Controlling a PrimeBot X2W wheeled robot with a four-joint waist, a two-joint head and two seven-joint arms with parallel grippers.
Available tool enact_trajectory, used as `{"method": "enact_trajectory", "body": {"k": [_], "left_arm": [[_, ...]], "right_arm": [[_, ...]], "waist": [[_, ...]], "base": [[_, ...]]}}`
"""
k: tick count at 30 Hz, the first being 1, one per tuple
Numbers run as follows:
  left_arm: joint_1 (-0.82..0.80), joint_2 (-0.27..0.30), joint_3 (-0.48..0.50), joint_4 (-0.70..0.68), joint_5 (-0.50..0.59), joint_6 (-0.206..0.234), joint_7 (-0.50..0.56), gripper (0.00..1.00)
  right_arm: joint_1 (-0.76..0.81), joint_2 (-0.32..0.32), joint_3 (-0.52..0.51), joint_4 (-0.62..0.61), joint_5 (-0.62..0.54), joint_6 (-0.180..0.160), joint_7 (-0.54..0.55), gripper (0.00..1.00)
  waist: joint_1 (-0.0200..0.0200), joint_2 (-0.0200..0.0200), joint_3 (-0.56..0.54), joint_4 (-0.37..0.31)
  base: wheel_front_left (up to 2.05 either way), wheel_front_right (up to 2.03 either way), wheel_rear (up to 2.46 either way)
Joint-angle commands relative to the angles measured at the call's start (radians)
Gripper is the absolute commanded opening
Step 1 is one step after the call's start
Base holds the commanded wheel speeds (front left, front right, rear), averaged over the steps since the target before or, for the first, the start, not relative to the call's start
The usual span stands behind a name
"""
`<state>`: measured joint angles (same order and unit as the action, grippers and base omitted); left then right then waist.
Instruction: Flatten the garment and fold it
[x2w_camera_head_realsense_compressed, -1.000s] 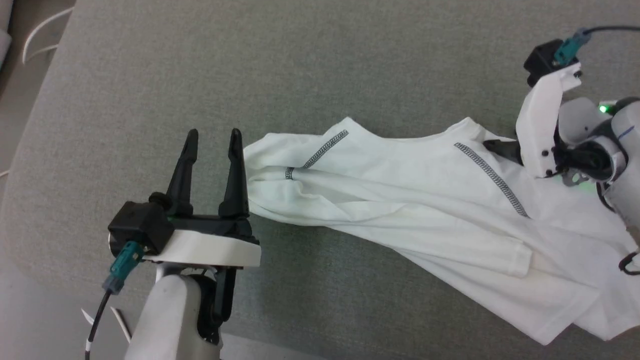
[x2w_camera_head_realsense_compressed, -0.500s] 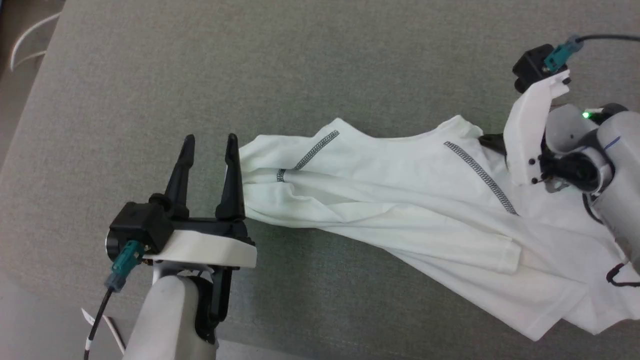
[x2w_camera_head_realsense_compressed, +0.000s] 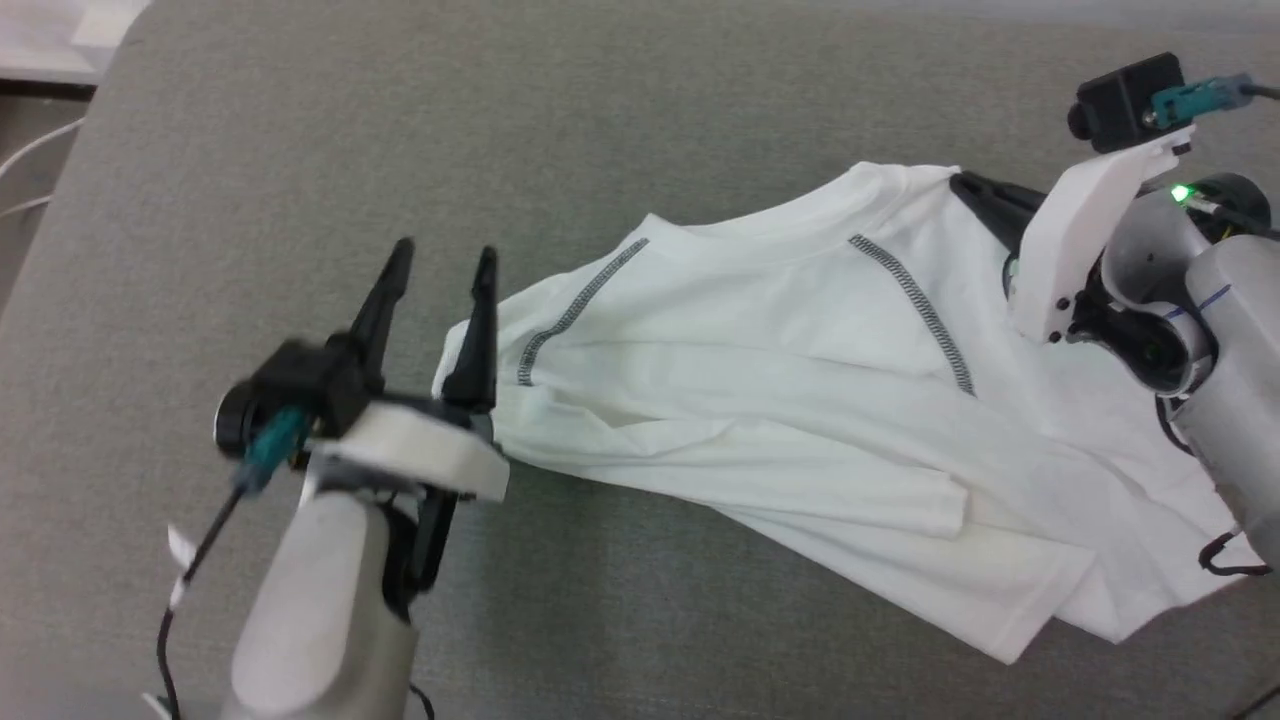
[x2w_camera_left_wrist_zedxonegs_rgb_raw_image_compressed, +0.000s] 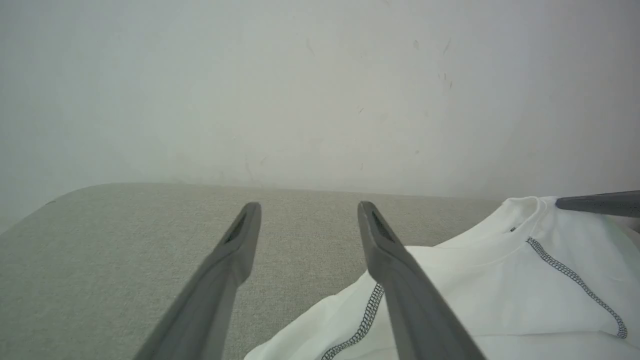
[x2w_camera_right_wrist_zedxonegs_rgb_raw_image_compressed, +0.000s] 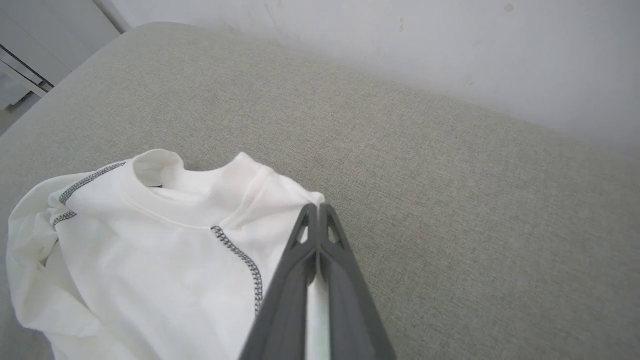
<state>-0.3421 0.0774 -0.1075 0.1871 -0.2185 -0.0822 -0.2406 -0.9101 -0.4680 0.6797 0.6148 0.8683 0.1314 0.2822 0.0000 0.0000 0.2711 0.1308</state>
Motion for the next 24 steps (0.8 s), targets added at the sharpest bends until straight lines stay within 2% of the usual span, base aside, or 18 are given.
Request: {"method": "enact_trajectory", "body": {"k": [1,6,10,16,21,23,24], "left_arm": [[-0.064,0.022,-0.02,0.039,-0.003,-0.02,0.035,1.0],[-0.232,0.108,-0.124,0.227,-0.045,-0.046,0.218,1.0],[-0.33,0.191,-0.272,0.355,-0.129,-0.048,0.358,1.0],[-0.415,0.297,-0.477,0.462,-0.282,-0.048,0.538,1.0],[-0.456,0.345,-0.647,0.523,-0.371,-0.048,0.73,1.0],[-0.464,0.352,-0.705,0.513,-0.429,-0.048,0.801,0.2],[-0.47,0.36,-0.732,0.503,-0.451,-0.048,0.824,0.0]], "right_arm": [[0.016,0.01,0.0,-0.005,-0.007,-0.001,-0.008,0.0],[0.011,0.043,0.018,-0.019,-0.012,-0.001,-0.007,0.0],[0.003,0.064,0.04,-0.024,-0.009,-0.001,-0.006,0.0],[-0.006,0.078,0.067,-0.018,0.007,-0.001,-0.001,0.0],[-0.021,0.081,0.088,-0.017,0.02,-0.001,-0.005,0.0],[-0.026,0.079,0.095,-0.013,0.025,-0.001,-0.009,0.0],[-0.028,0.077,0.099,-0.011,0.028,-0.001,-0.012,0.0]], "waist": [[0.0,0.0,-0.007,-0.038],[0.0,0.0,0.024,-0.091],[0.0,0.0,0.043,-0.124],[0.0,0.0,0.067,-0.144],[0.0,0.0,0.091,-0.154],[0.0,0.0,0.094,-0.155],[0.0,0.0,0.095,-0.155]], "base": [[0.0,0.0,0.0],[0.0,0.0,0.0],[0.0,0.0,0.0],[0.0,0.0,0.0],[0.0,0.0,0.0],[0.0,0.0,0.0],[0.0,0.0,0.0]]}}
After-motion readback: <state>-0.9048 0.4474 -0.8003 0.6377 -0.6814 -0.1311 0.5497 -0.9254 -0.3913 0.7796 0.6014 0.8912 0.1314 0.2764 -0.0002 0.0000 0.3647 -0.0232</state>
